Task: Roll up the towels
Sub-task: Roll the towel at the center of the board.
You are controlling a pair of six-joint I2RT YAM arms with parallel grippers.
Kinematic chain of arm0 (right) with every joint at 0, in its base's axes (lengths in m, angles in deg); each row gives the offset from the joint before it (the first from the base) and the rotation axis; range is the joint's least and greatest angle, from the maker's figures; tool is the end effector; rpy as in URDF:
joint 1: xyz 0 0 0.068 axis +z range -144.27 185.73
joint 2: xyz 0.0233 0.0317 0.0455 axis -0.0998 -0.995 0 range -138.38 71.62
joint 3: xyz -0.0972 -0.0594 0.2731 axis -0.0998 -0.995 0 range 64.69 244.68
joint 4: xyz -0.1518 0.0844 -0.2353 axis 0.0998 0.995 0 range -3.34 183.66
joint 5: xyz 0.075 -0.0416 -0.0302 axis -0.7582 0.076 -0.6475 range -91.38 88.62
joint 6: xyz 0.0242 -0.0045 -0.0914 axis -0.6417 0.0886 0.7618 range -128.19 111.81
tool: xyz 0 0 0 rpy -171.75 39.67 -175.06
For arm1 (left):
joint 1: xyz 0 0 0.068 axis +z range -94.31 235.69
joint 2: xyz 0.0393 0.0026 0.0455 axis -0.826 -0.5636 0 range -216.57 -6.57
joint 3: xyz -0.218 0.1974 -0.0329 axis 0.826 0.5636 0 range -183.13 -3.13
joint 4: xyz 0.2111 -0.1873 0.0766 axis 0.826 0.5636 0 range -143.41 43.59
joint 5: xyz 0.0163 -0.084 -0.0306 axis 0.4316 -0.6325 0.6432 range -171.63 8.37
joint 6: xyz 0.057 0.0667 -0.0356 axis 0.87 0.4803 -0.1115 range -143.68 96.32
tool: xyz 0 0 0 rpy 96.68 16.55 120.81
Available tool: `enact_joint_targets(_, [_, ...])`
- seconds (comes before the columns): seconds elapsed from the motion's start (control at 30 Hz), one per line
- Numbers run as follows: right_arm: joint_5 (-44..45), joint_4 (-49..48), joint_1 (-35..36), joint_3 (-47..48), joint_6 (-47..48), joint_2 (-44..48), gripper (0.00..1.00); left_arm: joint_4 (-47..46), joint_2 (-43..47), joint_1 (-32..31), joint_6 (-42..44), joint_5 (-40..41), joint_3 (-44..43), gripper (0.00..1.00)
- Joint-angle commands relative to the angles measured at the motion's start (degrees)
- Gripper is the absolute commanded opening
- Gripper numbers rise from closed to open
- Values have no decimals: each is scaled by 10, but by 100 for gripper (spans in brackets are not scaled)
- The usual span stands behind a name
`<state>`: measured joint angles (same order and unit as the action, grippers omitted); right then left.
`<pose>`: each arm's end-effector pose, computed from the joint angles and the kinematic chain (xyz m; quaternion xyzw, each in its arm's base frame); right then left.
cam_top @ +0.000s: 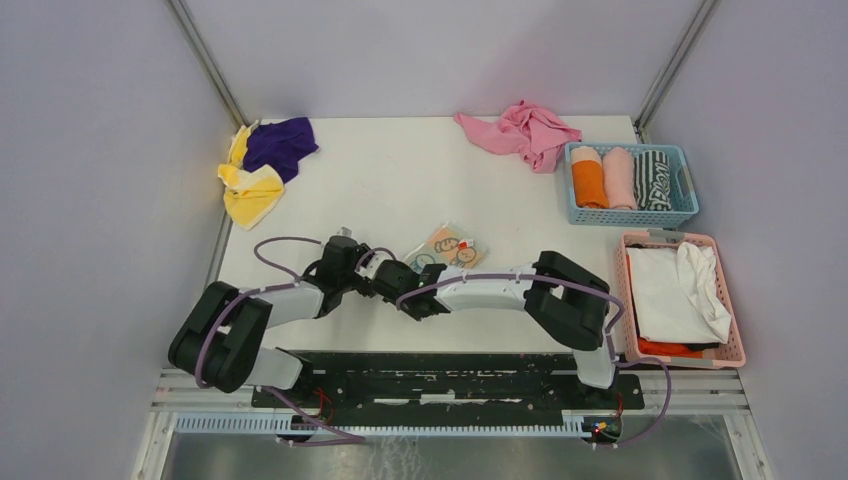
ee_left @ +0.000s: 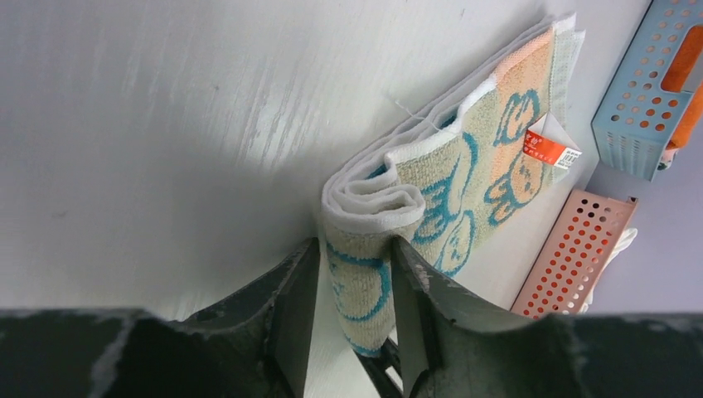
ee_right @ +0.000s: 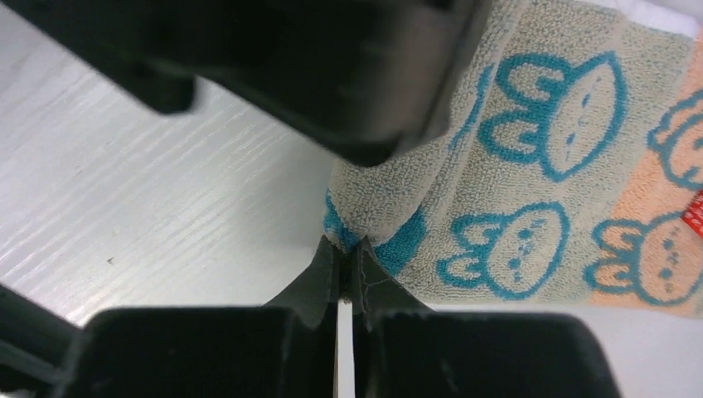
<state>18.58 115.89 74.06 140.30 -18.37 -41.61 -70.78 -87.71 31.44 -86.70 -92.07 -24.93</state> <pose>0.1936 0.4083 0.1139 -0.4385 0.8601 -0.0064 0.2605 0.2549 -0.1319 0.0838 -0.2670 0.8704 -0.3398 0.2360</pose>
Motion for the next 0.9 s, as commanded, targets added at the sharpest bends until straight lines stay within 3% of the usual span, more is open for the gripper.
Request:
enact_joint_targets(0.0, [-191, -47, -34, -59, -17, 25, 1, 151, 62, 2, 14, 61, 26, 50])
enact_joint_targets(0.2, [-507, -196, -117, -131, -95, 83, 1, 237, 216, 18, 20, 80, 33, 67])
enact_joint_targets(0.37, [-659, -411, -175, -209, -246, 85, 0, 301, 310, 20, 11, 75, 40, 71])
enact_joint_targets(0.6, [-707, -746, -233, -318, -486, 24, 1, 264, 325, 20, -25, 23, 72, 71])
enact_joint_targets(0.87, [-681, -784, -252, -383, -533, -23, 1, 183, 224, 19, -29, -20, 44, 71])
